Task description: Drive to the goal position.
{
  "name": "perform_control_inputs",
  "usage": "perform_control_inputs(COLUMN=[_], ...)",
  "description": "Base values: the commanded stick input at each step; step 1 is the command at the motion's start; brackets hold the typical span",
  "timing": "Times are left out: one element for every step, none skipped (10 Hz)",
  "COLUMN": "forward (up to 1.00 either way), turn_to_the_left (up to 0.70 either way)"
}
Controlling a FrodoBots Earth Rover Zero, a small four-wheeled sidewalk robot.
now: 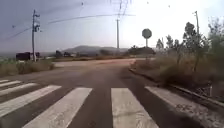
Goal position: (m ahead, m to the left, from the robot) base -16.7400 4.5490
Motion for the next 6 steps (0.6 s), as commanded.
perform_control_inputs(forward=[1.0,1.0,1.0,1.0,1.0,1.0], turn_to_the_left=[0.27,0.13,0.0,0.0,0.0,0.0])
